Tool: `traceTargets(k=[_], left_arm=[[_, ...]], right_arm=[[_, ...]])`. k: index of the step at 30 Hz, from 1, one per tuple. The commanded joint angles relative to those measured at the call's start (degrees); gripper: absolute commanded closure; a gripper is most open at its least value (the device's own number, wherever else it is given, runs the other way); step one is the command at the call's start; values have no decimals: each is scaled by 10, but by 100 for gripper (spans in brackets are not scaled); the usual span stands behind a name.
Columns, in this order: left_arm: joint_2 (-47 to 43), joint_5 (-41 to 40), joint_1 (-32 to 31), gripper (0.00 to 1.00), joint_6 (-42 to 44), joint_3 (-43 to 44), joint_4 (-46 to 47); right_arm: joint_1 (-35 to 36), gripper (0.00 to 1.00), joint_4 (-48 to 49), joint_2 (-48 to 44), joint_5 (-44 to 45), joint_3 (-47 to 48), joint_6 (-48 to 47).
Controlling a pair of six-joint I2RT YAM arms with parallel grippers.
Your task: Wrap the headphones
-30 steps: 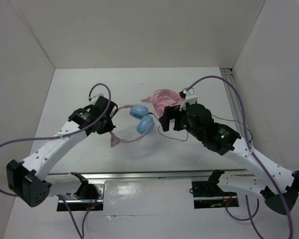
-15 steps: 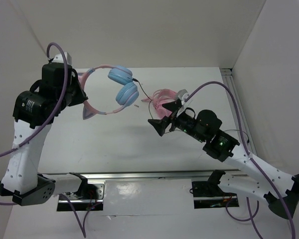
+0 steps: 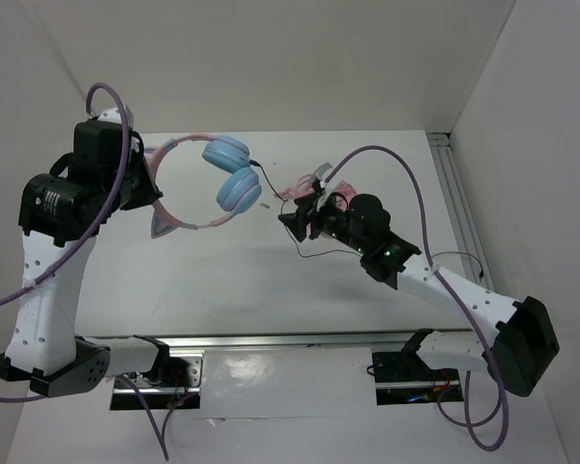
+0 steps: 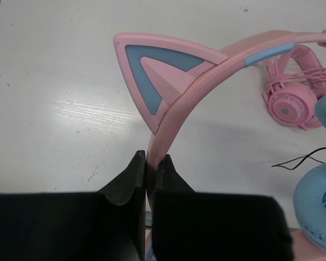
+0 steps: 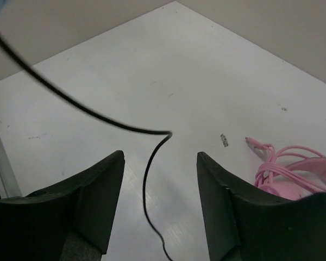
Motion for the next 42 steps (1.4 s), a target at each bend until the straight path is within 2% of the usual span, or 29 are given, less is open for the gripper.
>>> traceTargets(k=[1,2,9,12,16,17,20,21,25,26,30,32,35,38,41,42], left_arm=[[-7,16,9,100,-2,26,39],[-7,16,9,100,-2,26,39],[-13,27,34,100,-2,21,44],[-13,39,39,100,-2,21,49],[-13,46,51,100,-2,21,56],[-13,46,51,100,-2,16,56],[-18,51,63,100,-2,4,63],[-18,51,68,100,-2,4,68],[-35,51,73,100,11,-49,100],[-45,51,73,100,11,-62,109],[-60,7,73,100,17,-131,154],[-77,-35,66,100,22,-176,188],[-77,-77,31,100,40,-218,211],[-50,-62,-6,100,81,-231,236],[-29,-49,-75,100,134,-238,252],[-16,-49,-119,100,148,-244,259]], right_arm=[[-25,39,108,30,-61,2,22],[-35,41,116,37,-72,2,31],[-61,43,183,96,-169,2,90],[-61,43,223,114,-175,-12,110],[-61,59,253,137,-180,-18,125],[-61,68,260,145,-180,-23,133],[-61,86,257,151,-155,-23,133],[-61,100,257,151,-144,-23,133],[-61,100,195,117,-48,-23,118],[-61,100,180,96,7,-23,110],[-61,100,110,41,127,-23,89],[-50,100,55,1,155,-10,70],[-25,100,-18,-33,222,26,29],[11,100,-69,-59,290,60,-19],[49,100,-110,-83,302,93,-68],[60,100,-141,-83,302,101,-78]])
